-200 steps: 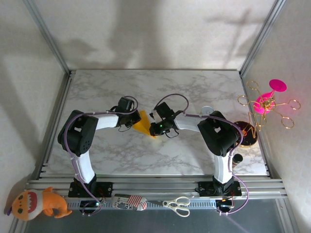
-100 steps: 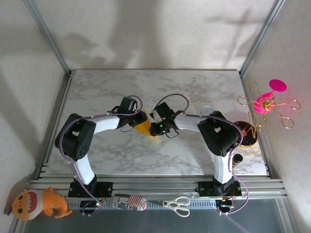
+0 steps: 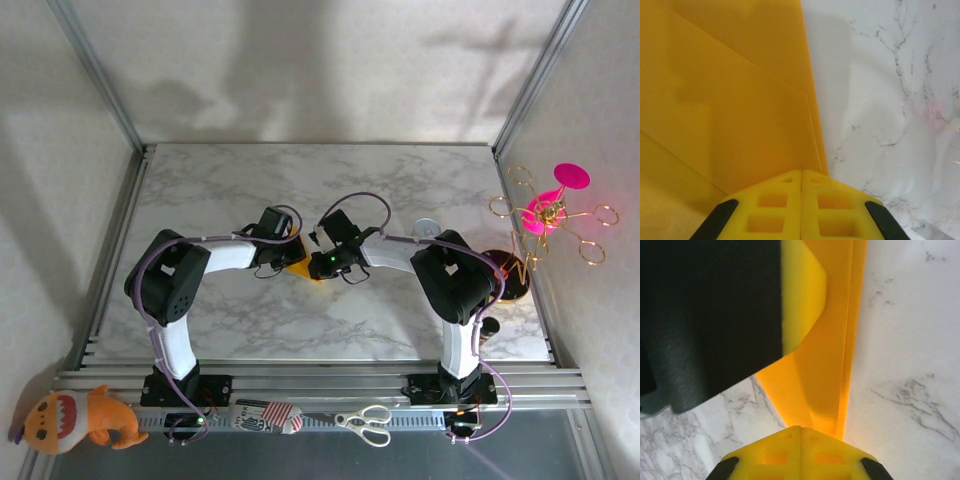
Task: Fold a paper plane with a square sheet of paper (pick it up from the middle)
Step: Fourth fold the wing at the center of the table.
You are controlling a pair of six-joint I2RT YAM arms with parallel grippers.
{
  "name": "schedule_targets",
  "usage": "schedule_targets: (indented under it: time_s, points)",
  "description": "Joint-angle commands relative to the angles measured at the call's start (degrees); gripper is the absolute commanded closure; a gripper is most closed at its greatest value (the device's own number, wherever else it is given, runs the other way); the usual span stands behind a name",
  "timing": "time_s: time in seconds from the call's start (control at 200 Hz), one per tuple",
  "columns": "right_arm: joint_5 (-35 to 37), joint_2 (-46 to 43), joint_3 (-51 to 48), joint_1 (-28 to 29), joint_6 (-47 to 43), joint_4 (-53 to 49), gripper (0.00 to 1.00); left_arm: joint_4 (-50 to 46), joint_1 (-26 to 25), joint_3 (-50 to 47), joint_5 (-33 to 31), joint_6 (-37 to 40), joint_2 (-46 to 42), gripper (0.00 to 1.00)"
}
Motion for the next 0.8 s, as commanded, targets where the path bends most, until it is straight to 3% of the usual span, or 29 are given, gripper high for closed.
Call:
schedule_targets:
  time_s: [0.0,0.295,0.586,0.791]
  points:
    - [-1.0,-0.9,-1.4,-0.3,0.5,-2.0,0.97,-4.8,0.0,-0.3,-5.2,0.1,2.8,0.95]
    - [3.9,1.1,-1.9,-0.7,2.2,-2.7,0.98,-5.5,0.0,-0.2,-5.5,2.0,3.0,0.95]
    - [-2.4,-1.5,-0.3,-0.8,2.9,2.0,0.98,-5.7,0.0,-0.3,-5.6,3.7,3.5,0.95]
    - [-2.1,3.0,2.0,-1.2,4.1,2.0,0.99,-5.6,0.0,-0.8,-6.0,3.1,3.4,0.95]
